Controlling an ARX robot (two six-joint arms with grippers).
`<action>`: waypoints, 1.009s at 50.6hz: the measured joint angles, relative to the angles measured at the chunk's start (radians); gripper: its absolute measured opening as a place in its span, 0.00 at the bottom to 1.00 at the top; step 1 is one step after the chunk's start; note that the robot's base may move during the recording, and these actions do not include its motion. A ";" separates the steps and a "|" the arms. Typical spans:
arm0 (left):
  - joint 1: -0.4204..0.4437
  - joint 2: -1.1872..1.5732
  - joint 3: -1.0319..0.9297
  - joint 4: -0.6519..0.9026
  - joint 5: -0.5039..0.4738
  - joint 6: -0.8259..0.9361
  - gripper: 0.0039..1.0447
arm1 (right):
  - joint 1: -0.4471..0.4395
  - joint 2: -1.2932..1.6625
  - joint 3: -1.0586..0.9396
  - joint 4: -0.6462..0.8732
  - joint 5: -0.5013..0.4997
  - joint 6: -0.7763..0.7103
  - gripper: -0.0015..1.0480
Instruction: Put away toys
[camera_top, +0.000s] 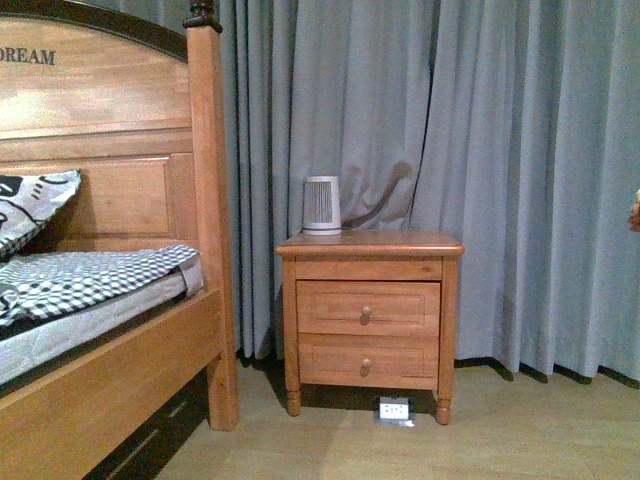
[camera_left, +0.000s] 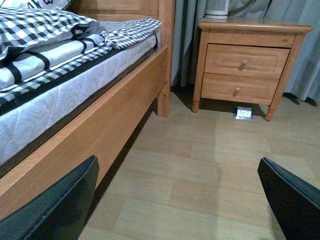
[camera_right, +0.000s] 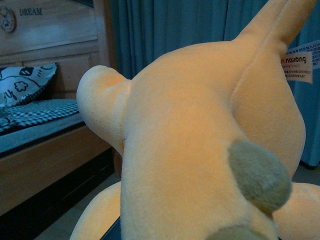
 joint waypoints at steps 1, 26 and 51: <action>0.000 0.000 0.000 0.000 0.000 0.000 0.95 | 0.000 0.000 0.000 0.000 0.000 0.000 0.19; 0.000 0.000 0.000 0.000 0.005 0.000 0.95 | -0.001 -0.002 0.000 0.000 0.012 0.000 0.19; 0.000 0.000 0.000 0.000 0.000 0.000 0.95 | 0.000 0.000 0.000 0.000 0.000 0.000 0.19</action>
